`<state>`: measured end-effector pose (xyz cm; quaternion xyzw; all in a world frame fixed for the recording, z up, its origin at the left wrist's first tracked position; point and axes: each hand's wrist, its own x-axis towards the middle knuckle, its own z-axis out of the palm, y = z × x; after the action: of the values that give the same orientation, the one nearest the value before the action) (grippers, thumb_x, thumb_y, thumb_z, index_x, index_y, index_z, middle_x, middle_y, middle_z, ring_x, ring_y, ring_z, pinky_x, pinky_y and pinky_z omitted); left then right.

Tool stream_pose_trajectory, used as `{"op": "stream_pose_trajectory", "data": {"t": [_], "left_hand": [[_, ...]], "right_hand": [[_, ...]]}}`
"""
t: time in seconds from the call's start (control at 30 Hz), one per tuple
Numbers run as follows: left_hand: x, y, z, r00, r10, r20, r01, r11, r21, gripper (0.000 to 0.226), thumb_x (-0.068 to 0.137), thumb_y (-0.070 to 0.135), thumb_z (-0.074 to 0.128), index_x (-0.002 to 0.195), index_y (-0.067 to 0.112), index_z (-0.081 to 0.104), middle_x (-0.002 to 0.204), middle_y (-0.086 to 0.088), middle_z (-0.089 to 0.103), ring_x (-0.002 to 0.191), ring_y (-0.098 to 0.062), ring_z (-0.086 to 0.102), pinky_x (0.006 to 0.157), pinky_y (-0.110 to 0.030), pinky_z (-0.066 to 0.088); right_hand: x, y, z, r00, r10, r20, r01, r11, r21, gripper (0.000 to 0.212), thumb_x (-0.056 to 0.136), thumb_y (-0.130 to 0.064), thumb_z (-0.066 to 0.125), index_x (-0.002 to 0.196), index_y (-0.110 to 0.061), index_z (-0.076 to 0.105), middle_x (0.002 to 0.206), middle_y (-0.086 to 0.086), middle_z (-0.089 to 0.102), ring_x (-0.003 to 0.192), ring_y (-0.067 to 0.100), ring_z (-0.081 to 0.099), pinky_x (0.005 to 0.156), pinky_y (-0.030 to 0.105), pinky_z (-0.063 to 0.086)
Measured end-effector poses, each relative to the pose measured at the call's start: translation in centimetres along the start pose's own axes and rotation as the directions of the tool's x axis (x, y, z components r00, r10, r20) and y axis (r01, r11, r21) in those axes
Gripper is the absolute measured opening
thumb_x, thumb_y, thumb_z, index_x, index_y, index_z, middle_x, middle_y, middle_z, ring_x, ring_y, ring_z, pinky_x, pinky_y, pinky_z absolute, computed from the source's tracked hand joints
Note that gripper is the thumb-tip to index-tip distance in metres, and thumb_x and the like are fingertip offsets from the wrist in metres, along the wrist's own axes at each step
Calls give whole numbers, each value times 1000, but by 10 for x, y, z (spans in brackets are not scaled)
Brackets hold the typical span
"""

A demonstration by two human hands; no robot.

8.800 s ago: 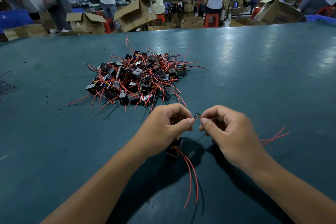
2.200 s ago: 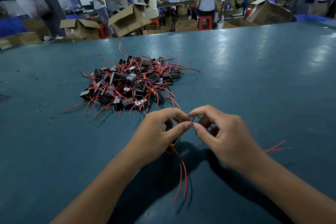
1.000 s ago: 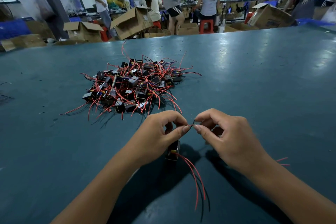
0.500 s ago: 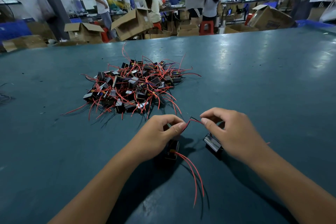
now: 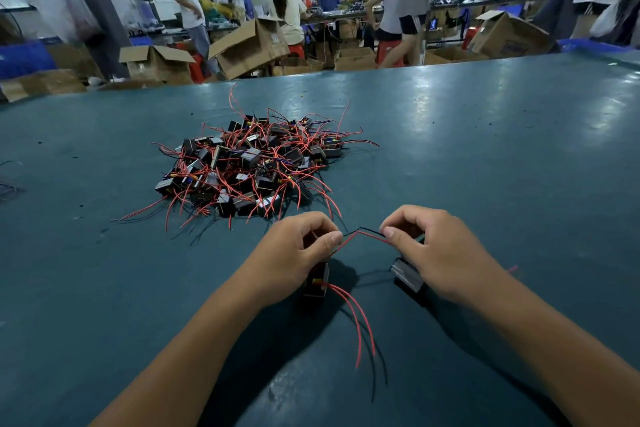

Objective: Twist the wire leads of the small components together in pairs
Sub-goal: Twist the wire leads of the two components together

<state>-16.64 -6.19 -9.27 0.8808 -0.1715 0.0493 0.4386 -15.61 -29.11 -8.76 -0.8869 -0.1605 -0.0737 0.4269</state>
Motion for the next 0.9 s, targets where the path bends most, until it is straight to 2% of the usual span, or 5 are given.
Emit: {"op": "stream_pose_trajectory", "data": {"t": [0.1,0.2,0.43,0.7,0.9], "left_hand": [[0,-2,-13,998,-35,-54,39,996,83,10,97,30,62,89,25,60,67,16,54,58,-1,45,58,-18,38],[-3,-4,-29,982,-154,106,139,981,132,21,91,46,67,97,28,57,61,7,52,51,-6,40,52,-23,33],[-8,3,-13,959,-133,249,36,932,361,33,79,56,72,97,32,59,63,9,59,55,-4,51,52,-21,36],[-6,7,-5,987,-126,104,111,984,138,21,74,41,60,86,25,65,66,-3,61,55,-9,49,58,-41,45],[-3,6,4,973,-164,163,185,974,-127,18,77,41,62,89,28,65,67,0,67,47,-17,58,45,-24,43]], "right_hand": [[0,-1,-12,998,53,30,-52,998,-48,9,91,-36,63,85,-29,64,76,-13,68,73,-2,59,65,10,44],[-3,0,-24,976,155,153,-115,962,-247,22,80,-49,71,88,-31,61,80,-14,65,73,-2,59,63,12,44],[-10,-9,-20,946,211,246,-126,939,-319,20,77,-43,73,85,-29,62,78,-12,65,73,5,61,69,27,53],[-11,-11,-11,981,164,108,-135,963,-234,24,83,-41,74,97,-28,60,90,-12,62,80,9,60,76,29,51],[-11,-10,-10,990,109,91,-81,959,-272,22,84,-39,73,98,-29,60,95,-11,58,82,5,53,70,19,40]]}}
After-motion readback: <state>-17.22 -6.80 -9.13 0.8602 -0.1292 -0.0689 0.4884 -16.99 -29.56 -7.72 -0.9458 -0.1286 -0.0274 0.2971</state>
